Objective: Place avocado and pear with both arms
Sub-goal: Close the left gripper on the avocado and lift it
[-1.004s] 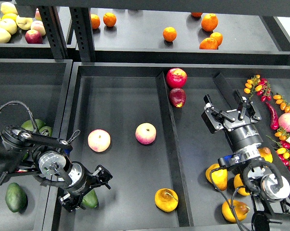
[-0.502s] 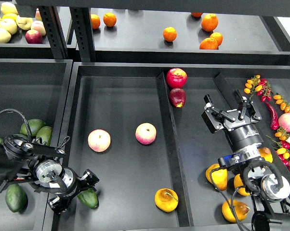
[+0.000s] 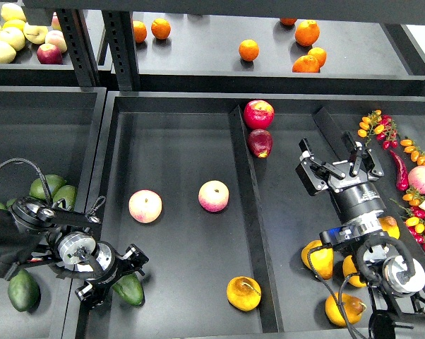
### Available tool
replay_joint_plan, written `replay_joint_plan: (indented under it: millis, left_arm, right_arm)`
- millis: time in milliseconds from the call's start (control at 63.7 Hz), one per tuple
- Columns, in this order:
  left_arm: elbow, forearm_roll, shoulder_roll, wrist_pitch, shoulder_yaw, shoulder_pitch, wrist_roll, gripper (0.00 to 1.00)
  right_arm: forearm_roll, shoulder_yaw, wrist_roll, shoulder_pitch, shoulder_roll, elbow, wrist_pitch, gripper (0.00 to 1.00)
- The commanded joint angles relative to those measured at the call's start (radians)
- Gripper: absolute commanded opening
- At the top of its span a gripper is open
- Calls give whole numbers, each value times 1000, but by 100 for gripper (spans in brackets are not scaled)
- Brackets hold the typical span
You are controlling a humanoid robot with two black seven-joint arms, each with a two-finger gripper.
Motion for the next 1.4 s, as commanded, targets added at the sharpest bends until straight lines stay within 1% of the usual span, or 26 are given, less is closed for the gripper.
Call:
replay_joint_plan:
  millis: [0,392,408,565,675,1067,1098,1145,1161,1177,1192,1271,1381]
  left_arm:
    - [23,-2,-3,-21,0,-1,0,94]
    - [42,-15,-24,-37,-11,11,0,84]
    - [45,-13,-27,-39,-11,11,0,82]
    - [49,-13,-30,-39,-15,24,0,78]
    - [51,-15,-30,-47,-20,31,0,71]
    - [49,-15,-35,-54,-31,39,0,59]
    - [49,-15,-35,-54,-34,39,0,57]
    - [46,-16,-35,-59,-41,39,0,52]
    - [45,-16,-33,-63,-44,39,0,46]
    - [45,-16,-33,-65,-46,39,0,44]
    - [45,-15,-32,-89,-61,42,0,33]
    - [48,-15,-33,-108,-78,44,0,32]
    - [42,-16,-27,-111,-86,37,0,32]
  right_arm:
    - [0,-2,0,0,0,0,2,100]
    - [0,0,-2,0,0,-2,3,100]
    - [0,0,-2,0,0,-2,3,100]
    - [0,0,-2,0,0,-2,3,100]
    - [0,0,-2,0,0,-2,3,100]
    - [0,0,-2,-2,0,-3,5,100]
    - [0,0,-2,-2,0,-5,5,100]
    - [0,0,-2,-2,0,-5,5,100]
    - [0,0,-2,-2,0,-5,5,100]
    - [0,0,0,-2,0,-5,5,100]
    - [0,0,-2,-2,0,-6,5,100]
    - [0,0,-2,-2,0,-6,5,100]
    - [0,0,-2,-2,0,-6,5,100]
